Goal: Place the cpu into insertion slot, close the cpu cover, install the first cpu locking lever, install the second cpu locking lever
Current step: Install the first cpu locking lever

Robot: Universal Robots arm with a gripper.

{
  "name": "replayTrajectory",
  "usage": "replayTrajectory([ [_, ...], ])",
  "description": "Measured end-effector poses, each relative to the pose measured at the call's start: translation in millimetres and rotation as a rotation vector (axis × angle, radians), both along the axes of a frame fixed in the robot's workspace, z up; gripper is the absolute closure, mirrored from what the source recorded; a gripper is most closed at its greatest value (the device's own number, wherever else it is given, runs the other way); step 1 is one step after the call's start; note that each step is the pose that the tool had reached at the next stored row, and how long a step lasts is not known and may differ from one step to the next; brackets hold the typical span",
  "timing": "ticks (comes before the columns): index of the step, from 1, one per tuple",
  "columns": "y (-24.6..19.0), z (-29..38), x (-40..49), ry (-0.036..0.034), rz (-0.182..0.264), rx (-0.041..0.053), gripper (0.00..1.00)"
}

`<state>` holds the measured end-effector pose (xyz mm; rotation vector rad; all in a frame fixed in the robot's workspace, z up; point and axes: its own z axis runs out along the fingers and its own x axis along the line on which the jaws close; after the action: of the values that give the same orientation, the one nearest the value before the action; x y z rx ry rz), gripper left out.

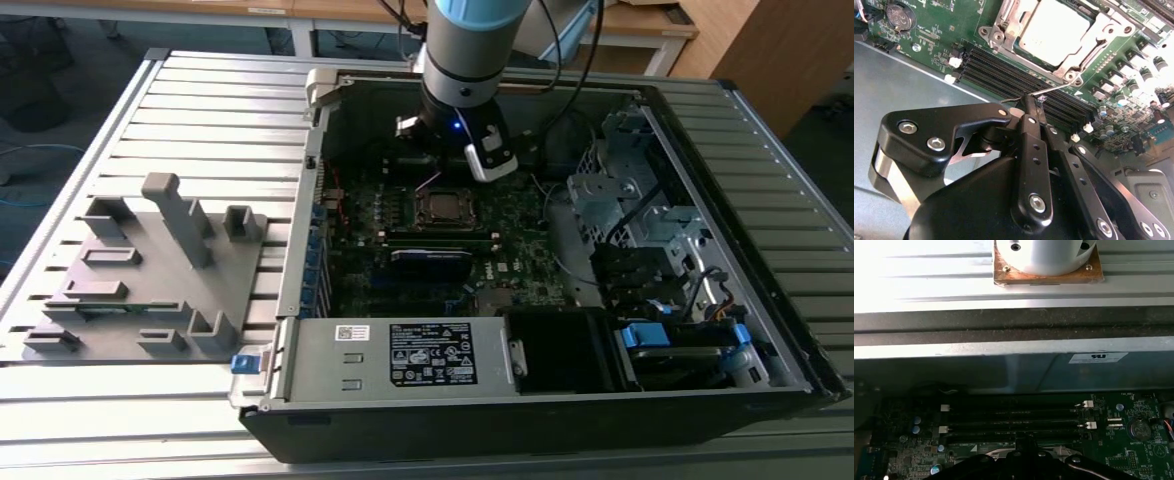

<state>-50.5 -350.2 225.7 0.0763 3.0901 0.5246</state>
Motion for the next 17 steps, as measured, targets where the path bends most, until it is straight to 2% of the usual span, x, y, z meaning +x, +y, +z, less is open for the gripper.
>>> replayTrajectory([
  [6, 0.0, -1.2, 0.4, -0.0001, 0.0, 0.0001, 0.89],
  [17, 0.0, -9.3, 2.7, 0.0, 0.0, 0.0, 0.89],
])
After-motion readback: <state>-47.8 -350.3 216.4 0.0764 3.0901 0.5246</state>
